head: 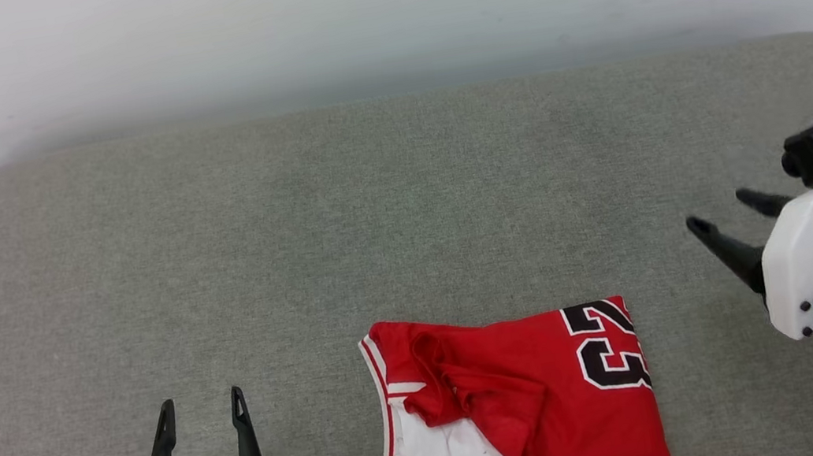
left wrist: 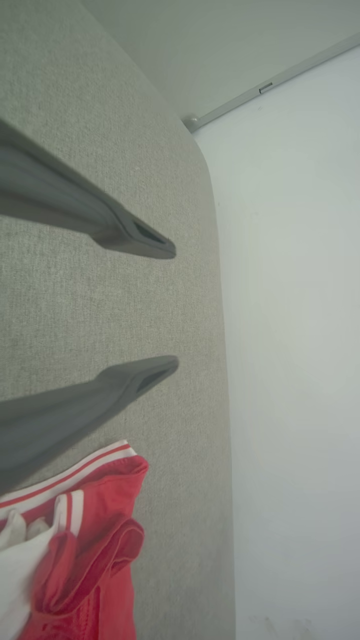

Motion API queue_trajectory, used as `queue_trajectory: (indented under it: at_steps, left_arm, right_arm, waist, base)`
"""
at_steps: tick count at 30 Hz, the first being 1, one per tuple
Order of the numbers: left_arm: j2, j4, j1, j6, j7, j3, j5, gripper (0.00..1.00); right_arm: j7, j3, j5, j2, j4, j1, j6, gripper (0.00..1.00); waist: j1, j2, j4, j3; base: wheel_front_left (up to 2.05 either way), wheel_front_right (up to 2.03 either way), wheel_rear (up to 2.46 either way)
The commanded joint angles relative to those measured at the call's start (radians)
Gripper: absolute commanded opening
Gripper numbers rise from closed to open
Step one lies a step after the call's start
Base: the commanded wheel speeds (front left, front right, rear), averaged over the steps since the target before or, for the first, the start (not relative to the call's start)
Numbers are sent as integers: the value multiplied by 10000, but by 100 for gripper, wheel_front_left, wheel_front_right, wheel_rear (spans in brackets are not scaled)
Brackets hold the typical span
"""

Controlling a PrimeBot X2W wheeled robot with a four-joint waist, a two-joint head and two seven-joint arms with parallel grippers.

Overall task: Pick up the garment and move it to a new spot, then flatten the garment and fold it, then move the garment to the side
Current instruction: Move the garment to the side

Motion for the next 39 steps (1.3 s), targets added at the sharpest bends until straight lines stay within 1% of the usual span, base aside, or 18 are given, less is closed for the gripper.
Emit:
queue_trajectory:
  at_steps: [1,5,7,9,13,16,19,25,26,27,30,35,39]
  left_arm:
    - [-4,-27,-222,-45,-21,-34,60,100]
    - [-4,-37,-370,-67,-21,-75,84,100]
    - [-7,-50,-505,-97,-21,-116,86,100]
    - [-10,-52,-622,-140,-21,-151,95,100]
    - [-12,-38,-919,-219,-21,-276,145,100]
    - [-17,-24,-1080,-232,-21,-363,166,100]
    - [-23,2,-1261,-235,-21,-433,155,100]
    - [-31,76,-1502,-223,-21,-542,133,100]
    - [-32,93,-1528,-213,-21,-560,125,100]
    - [-35,102,-1556,-196,-21,-568,116,100]
    - [-40,140,-1541,-168,-21,-590,94,100]
    - [-40,219,-1185,-75,-21,-520,90,100]
    - [-45,216,-960,1,-21,-434,54,100]
  right_arm:
    - [902,216,776,-280,213,12,-11,100]
    - [2790,457,2564,-540,541,343,-11,100]
    - [3347,563,3166,-567,580,429,-11,100]
    - [3695,643,3674,-421,637,543,-11,100]
    - [3869,715,4307,-30,920,603,-11,100]
    - [3914,899,4381,112,1114,554,-11,100]
    - [3769,1232,4511,474,1508,469,-11,100]
    - [3674,2564,4171,845,2559,696,-18,100]
    - [3519,2730,4136,886,2662,671,-18,40]
    - [3287,2799,4123,932,2718,616,-18,0]
    - [2820,3055,4097,830,2679,319,-18,0]
    - [1869,3277,4017,258,2098,-454,-15,0]
    - [1190,3589,3573,-278,1547,-965,-12,0]
  waist:
    - [0,0,35,132]
    - [0,0,126,389]
    - [0,0,178,575]
    - [0,0,244,738]
    - [0,0,464,1058]
    - [0,0,580,1225]
    - [0,0,710,1444]
    - [0,0,910,1713]
    - [0,0,932,1724]
    - [0,0,948,1730]
    - [0,0,961,1656]
    - [0,0,805,1250]
    - [0,0,453,841]
  base:
    - [0,0,0]
    - [0,0,0]
    - [0,0,0]
    - [0,0,0]
    - [0,0,0]
    - [0,0,0]
    - [0,0,0]
    - [0,0,0]
    - [0,0,0]
    - [0,0,0]
    - [0,0,0]
    - [0,0,0]
    - [0,0,0]
